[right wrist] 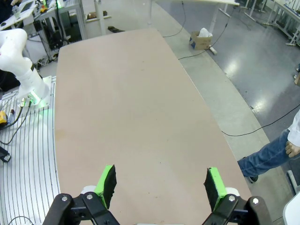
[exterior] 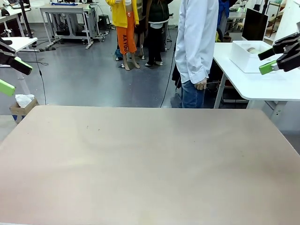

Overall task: Stack the cups and store them in the basket.
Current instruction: Place the stack of Reusable plastic cups into the Pantry Basket.

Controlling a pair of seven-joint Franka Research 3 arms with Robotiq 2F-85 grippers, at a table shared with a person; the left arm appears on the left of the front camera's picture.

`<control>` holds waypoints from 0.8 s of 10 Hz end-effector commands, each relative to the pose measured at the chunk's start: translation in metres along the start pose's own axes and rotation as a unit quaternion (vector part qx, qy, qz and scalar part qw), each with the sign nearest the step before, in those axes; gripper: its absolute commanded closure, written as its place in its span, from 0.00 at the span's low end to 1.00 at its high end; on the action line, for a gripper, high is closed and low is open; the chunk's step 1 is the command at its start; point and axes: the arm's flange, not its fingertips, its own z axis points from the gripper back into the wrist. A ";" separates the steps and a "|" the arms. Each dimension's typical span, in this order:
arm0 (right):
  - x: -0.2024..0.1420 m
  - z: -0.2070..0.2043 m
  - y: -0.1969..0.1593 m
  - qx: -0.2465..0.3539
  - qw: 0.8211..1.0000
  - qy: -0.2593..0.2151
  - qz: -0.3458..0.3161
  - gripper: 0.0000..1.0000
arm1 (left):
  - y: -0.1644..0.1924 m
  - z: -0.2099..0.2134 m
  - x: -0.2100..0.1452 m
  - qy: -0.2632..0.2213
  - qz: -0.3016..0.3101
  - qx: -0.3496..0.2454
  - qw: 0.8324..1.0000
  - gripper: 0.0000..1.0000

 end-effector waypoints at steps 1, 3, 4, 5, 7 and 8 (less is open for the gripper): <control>0.005 0.003 0.000 0.003 1.000 0.001 -0.011 0.00 | -0.001 0.000 0.002 -0.006 0.006 -0.002 1.000 0.00; 0.005 0.003 0.000 0.003 1.000 0.001 -0.011 0.00 | -0.001 0.000 0.002 -0.006 0.006 -0.002 1.000 0.00; 0.005 0.003 0.000 0.003 1.000 0.001 -0.011 0.00 | -0.001 0.000 0.002 -0.006 0.006 -0.002 1.000 0.00; 0.005 0.003 0.000 0.003 1.000 0.001 -0.011 0.00 | -0.001 0.000 0.002 -0.006 0.006 -0.002 1.000 0.00; 0.005 0.003 0.000 0.003 1.000 0.001 -0.011 0.00 | -0.001 0.000 0.002 -0.006 0.006 -0.002 1.000 0.00; 0.005 0.003 0.000 0.003 1.000 0.001 -0.011 0.00 | -0.001 0.000 0.002 -0.006 0.006 -0.002 1.000 0.00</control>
